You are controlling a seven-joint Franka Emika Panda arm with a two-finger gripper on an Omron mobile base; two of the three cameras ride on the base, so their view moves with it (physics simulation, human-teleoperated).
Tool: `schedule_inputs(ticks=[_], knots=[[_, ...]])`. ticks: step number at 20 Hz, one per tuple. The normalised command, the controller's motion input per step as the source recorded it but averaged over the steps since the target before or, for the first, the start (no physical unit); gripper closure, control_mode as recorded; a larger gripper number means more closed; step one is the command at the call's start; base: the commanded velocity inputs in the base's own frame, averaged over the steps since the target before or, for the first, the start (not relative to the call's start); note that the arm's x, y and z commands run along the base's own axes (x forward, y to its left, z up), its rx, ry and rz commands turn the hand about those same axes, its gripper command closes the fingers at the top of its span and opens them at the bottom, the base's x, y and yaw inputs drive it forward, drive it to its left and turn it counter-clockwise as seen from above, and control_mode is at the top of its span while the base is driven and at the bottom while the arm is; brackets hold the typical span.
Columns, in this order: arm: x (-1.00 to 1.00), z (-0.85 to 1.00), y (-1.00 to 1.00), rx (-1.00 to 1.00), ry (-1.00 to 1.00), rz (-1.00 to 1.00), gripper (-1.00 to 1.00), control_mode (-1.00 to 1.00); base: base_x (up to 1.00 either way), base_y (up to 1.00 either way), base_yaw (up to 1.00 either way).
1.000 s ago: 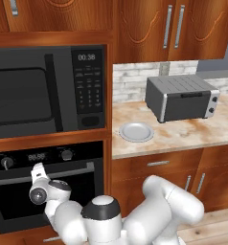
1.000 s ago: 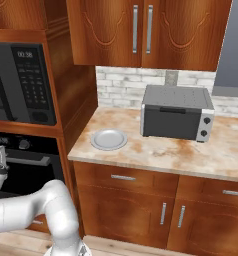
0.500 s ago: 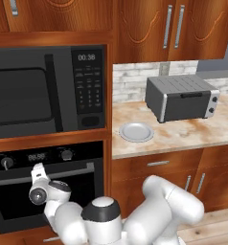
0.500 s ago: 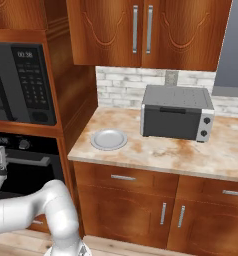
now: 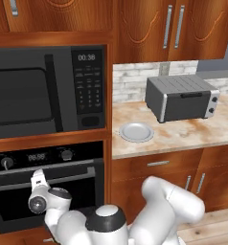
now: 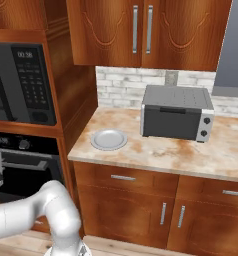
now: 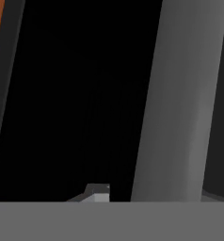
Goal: Take the fish from the oven and place it on the plate on the counter.
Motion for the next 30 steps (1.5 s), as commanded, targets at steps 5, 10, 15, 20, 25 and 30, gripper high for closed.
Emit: schedule_inputs(ticks=[5, 10, 15, 20, 25, 30], knots=[[-0.87, -0.85, 0.00, 0.00, 0.00, -0.03, 1.00, -1.00, 0.00, 0.00, 0.00], [-1.00, -0.94, 0.00, 0.00, 0.00, -0.02, 1.00, -1.00, 0.00, 0.00, 0.00], [-1.00, -1.00, 0.00, 0.00, 0.00, -0.01, 1.00, -1.00, 0.00, 0.00, 0.00], [-0.99, -1.00, 0.00, 0.00, 0.00, -0.01, 1.00, -1.00, 0.00, 0.00, 0.00], [-0.93, -1.00, 0.00, 0.00, 0.00, -0.01, 1.00, -1.00, 0.00, 0.00, 0.00], [-0.83, -0.99, 0.00, 0.00, 0.00, 0.00, 1.00, -1.00, 0.00, 0.00, 0.00]])
